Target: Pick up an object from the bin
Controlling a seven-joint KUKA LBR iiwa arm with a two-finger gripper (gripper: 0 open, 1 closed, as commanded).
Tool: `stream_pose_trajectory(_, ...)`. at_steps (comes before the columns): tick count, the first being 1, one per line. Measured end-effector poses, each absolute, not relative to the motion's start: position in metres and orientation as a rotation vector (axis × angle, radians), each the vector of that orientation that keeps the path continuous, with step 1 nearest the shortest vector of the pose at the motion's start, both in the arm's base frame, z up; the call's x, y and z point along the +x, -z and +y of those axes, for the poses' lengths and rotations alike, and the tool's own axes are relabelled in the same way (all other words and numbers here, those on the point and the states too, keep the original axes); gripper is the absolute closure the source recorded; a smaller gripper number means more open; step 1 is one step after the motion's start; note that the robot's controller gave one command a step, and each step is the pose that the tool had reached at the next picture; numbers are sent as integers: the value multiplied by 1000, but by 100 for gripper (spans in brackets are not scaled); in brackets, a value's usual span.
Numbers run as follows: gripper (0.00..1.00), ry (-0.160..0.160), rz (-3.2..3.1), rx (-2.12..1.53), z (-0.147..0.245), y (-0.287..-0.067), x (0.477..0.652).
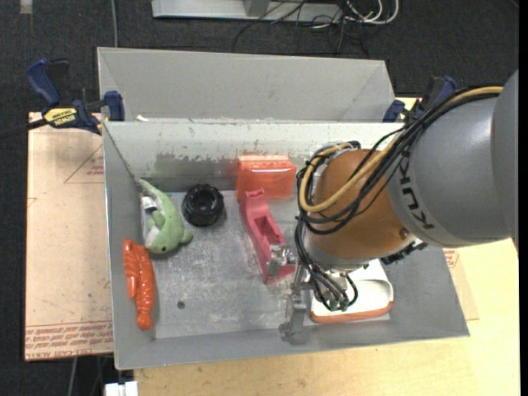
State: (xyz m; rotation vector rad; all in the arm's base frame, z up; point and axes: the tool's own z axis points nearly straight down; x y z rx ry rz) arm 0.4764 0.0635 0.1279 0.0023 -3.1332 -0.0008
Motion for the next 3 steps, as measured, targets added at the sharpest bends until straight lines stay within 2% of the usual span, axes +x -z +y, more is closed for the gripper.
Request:
stream_pose_trajectory(1, 0, 2, -3141, -2, 63, -132, 478)
stream_pose_trajectory(2, 0, 1, -3135, -2, 46, -217, 485)
stream_pose_trajectory(3, 0, 3, -3144, 111, 41, -164, 506)
